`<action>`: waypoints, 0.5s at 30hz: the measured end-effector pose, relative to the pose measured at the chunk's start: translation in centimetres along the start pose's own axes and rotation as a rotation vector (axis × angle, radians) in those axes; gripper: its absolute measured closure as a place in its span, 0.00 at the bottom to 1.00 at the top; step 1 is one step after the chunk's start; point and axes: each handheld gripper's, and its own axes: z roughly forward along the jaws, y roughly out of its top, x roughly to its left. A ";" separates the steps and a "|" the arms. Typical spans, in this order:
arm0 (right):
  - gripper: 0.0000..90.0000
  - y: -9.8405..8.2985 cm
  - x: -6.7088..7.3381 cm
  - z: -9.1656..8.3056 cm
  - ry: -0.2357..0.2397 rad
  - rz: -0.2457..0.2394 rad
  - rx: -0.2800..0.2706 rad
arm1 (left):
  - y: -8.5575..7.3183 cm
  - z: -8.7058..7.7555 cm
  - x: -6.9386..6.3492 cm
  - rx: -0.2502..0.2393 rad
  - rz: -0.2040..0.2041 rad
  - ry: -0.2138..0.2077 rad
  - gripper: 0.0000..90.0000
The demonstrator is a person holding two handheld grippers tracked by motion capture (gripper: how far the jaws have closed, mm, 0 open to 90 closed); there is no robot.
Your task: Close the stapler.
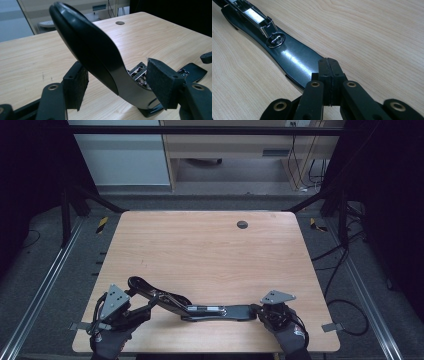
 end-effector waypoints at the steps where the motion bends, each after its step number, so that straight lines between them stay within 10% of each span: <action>1: 1.00 0.0 0.0 0.1 0.002 0.001 -0.003 | 0.0 0.1 0.0 0.000 0.000 0.001 0.38; 15: 1.00 0.0 0.2 0.4 0.012 0.003 -0.001 | 0.7 0.2 0.7 -0.020 -0.020 0.019 0.46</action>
